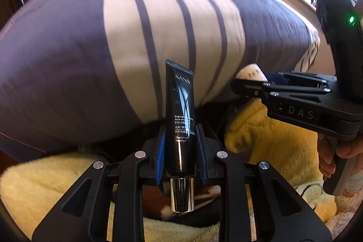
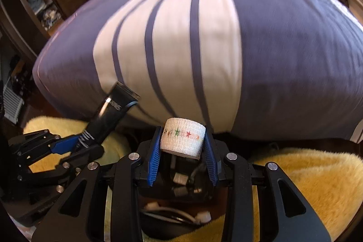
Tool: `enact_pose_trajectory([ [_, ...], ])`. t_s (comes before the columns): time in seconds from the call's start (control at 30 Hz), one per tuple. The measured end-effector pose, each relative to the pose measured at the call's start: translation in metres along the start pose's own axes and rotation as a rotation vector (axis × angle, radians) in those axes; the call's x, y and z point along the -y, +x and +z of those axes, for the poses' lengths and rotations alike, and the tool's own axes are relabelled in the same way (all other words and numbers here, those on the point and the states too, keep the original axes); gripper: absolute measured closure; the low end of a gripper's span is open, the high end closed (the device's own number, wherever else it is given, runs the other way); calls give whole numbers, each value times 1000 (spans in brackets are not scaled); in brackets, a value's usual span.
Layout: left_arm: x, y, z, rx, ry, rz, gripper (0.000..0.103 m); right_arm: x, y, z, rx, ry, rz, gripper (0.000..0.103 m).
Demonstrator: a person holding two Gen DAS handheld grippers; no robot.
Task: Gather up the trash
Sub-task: 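Lower the black tube and tape roll into the floor bin and open both tools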
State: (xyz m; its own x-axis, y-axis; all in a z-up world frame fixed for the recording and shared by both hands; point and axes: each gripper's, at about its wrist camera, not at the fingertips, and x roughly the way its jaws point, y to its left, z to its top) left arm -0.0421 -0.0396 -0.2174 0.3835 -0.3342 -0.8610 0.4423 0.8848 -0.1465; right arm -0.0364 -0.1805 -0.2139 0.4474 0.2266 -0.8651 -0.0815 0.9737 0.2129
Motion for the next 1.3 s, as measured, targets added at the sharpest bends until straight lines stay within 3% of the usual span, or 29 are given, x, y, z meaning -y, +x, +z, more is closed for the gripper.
enact_pose_trajectory([
  [0.27,-12,50,-12,-126,-35,7,80,1,36,-13,-114,18,10,67],
  [0.5,-21,69,-17,-173,-69,-2,79,4,63,-16,-185,40,5,67],
  [0.73,-28,76,-18,-205,-87,-15,78,16,69,-11,-200,60,12,62],
  [0.8,-28,75,-18,-199,-87,-11,67,16,69,-10,-197,67,7,43],
  [0.97,-26,68,-14,-173,-72,29,51,20,62,-4,-177,85,0,39],
  [1.03,-27,64,-12,-165,-74,42,39,20,57,-3,-162,88,-10,32],
  [1.3,-30,36,4,-92,-49,104,16,22,28,10,-79,64,-79,4],
])
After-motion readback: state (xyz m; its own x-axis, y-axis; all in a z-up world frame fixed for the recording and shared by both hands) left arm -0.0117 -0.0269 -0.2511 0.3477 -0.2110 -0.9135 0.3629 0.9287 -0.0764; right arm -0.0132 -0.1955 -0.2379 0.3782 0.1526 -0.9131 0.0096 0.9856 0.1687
